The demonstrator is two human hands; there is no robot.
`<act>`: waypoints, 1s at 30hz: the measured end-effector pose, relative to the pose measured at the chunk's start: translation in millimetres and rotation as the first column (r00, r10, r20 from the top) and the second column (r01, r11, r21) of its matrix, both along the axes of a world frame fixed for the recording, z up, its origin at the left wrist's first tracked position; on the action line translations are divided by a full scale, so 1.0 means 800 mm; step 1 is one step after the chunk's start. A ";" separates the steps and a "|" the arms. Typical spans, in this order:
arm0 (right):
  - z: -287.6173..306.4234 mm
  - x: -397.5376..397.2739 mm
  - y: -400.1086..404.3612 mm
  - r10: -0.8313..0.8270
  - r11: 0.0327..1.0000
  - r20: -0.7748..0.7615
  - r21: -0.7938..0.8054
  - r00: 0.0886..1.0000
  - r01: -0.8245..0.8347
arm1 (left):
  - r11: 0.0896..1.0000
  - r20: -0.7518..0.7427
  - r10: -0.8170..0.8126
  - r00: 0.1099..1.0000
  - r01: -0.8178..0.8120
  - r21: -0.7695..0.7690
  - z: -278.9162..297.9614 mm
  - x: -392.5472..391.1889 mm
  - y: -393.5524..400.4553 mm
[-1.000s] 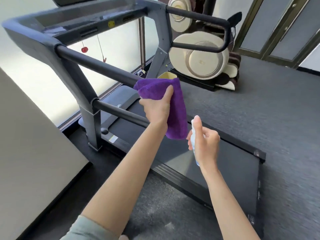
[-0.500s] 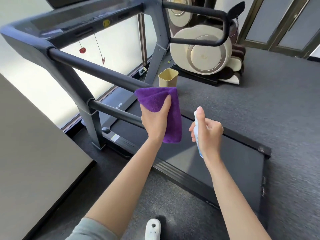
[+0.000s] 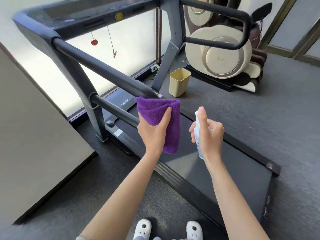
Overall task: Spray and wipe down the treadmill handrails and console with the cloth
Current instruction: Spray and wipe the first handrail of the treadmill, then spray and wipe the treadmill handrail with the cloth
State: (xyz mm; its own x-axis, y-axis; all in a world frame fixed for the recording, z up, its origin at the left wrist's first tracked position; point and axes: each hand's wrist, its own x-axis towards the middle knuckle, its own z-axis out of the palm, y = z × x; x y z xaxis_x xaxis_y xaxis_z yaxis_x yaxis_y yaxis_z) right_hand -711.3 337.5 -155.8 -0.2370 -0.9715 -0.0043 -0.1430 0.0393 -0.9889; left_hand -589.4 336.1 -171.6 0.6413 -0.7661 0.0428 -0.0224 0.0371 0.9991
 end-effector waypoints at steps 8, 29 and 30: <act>-0.003 -0.043 -0.032 0.343 0.939 -0.077 0.014 0.936 -0.343 | 0.987 0.083 0.162 0.983 -0.161 -0.014 -0.050 -0.016 0.039; 0.100 0.027 -0.144 0.596 0.773 -0.275 -0.057 0.754 -0.632 | 0.938 -0.108 0.327 0.939 -0.337 -0.082 -0.008 -0.046 0.019; 0.098 0.030 -0.145 0.589 0.776 -0.297 -0.051 0.752 -0.629 | 0.938 -0.107 0.328 0.939 -0.337 -0.079 -0.008 -0.047 0.020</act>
